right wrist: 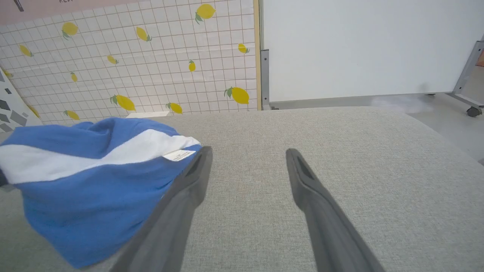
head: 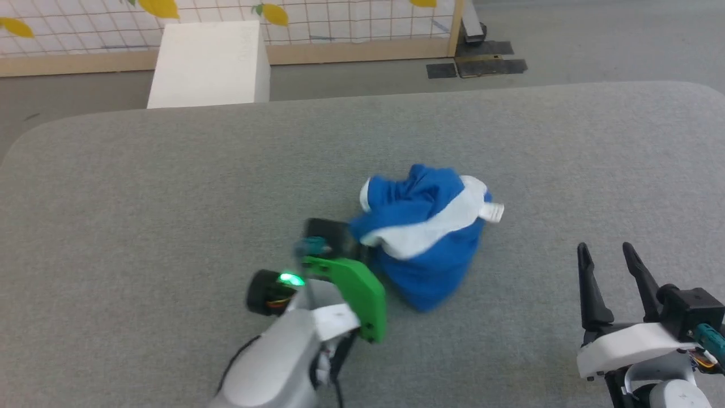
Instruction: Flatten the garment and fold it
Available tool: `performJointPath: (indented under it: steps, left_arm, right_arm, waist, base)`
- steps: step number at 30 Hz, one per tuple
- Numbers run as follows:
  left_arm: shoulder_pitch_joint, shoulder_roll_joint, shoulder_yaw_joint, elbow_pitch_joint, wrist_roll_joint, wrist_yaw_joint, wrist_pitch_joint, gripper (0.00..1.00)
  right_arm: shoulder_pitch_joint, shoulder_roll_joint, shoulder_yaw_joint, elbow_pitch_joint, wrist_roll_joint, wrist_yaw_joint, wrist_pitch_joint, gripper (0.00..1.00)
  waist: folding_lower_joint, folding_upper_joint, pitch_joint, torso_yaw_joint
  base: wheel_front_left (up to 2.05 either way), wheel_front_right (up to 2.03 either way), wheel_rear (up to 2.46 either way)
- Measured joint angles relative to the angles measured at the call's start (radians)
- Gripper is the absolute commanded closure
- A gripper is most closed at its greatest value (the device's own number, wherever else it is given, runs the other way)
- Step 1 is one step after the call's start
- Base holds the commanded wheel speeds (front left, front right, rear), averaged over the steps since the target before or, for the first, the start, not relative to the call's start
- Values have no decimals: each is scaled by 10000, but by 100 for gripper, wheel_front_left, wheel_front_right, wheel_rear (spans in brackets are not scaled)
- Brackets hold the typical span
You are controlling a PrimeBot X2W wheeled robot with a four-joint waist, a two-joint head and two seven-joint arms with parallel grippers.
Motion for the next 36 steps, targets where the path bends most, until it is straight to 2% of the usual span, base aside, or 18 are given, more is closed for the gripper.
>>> performJointPath:
  steps: [3,7,12,15,16,18,20,23,27,28,31,36]
  left_arm:
    - [476,372,731,-642,-174,453,-715,100]
    - [1185,1143,1521,-1375,-481,1070,-965,100]
    - [2142,2046,2075,-1906,-677,1885,-121,100]
    - [2645,2391,2127,-1960,-1026,2128,872,100]
    - [2746,2435,2123,-1996,-1137,2123,1066,95]
    - [2910,2468,2148,-2205,-1269,2115,1200,0]
    - [2924,2504,2159,-2422,-1241,2073,995,0]
    - [2970,2451,2502,-2888,-1212,1908,-219,0]
    - [3292,2387,2989,-3256,-1149,1536,-2146,0]
    - [3585,2364,3381,-3329,-978,1430,-3344,0]
    - [3682,2217,3837,-3513,-606,1252,-3676,0]
    - [3731,1290,5112,-4456,825,529,-3720,0]
  right_arm:
    - [0,0,-31,15,42,0,-61,0]
    - [1,0,-96,27,90,0,-71,0]
    - [0,2,-82,35,148,0,-73,0]
    - [0,0,-73,65,173,0,-82,0]
    - [0,2,-61,69,173,0,-84,0]
    - [-1,2,-36,73,173,0,-84,0]
    - [-2,2,-33,73,173,0,-84,0]
    - [-3,2,-29,56,173,0,-82,0]
    - [-5,0,31,-111,174,0,-82,0]
    - [-6,0,98,-307,174,0,-67,0]
    - [-8,0,268,-518,176,0,38,0]
    - [-201,-2,1003,-654,378,0,734,0]
  waist:
    - [0,0,-49,155]
    - [0,-1,-105,377]
    - [0,-1,-137,601]
    - [0,0,-111,688]
    - [0,-1,-98,702]
    - [0,-1,-69,728]
    - [0,0,-55,748]
    - [0,-1,-57,798]
    - [0,-1,-103,881]
    - [0,-1,-137,988]
    - [0,-1,-149,1128]
    - [0,-1,-61,1347]
  base:
    - [0,0,0]
    - [0,0,0]
    - [0,0,0]
    - [0,0,0]
    - [0,0,0]
    - [0,0,0]
    - [0,0,0]
    - [0,0,0]
    - [0,0,0]
    - [0,0,0]
    - [0,0,0]
    - [0,0,0]
